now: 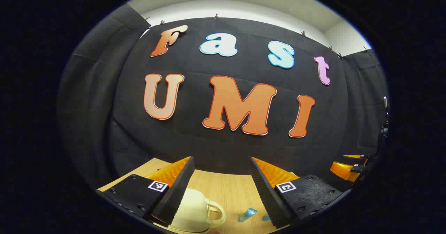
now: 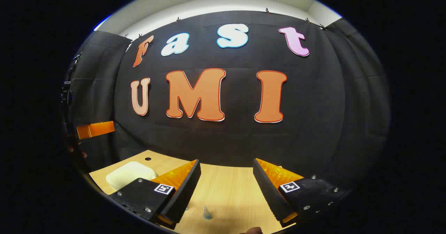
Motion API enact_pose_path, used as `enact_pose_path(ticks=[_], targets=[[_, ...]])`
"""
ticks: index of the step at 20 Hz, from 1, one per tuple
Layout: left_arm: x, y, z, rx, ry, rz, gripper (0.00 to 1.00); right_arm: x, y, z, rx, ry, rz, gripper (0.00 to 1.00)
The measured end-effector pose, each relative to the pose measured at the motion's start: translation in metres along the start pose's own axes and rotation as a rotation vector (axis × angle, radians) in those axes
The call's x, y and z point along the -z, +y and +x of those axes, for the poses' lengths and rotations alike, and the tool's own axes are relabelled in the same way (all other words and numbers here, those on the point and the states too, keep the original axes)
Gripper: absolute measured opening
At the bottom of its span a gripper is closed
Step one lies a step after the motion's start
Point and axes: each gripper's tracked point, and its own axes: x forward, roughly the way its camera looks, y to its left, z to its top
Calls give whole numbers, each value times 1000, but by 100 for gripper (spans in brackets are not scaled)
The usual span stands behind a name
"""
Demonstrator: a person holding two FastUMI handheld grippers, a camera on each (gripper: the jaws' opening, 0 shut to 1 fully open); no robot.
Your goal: First open the suitcase, pack the skin care products into it, and then close the suitcase.
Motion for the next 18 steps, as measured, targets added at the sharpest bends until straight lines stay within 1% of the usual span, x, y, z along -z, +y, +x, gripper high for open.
enact_pose_path(ticks=[2,3,6,9,13,16,18], targets=[[1,-9,-3,33,-3,-2,97,-2,4,0,-3,-2,0,95],[1,-9,-6,37,-6,9,97,-2,5,0,-5,-1,2,95],[2,-6,-14,18,-10,56,97,-2,18,0,-43,5,11,95],[-2,-14,-19,35,-17,41,97,0,24,-3,-71,11,-4,95],[-10,-11,-28,4,-38,51,97,-3,27,-6,-87,8,-2,95],[-2,-9,-32,-4,-22,49,97,-1,25,-8,-88,14,2,95],[3,-5,-32,-23,-8,71,97,0,23,-9,-85,16,0,95]])
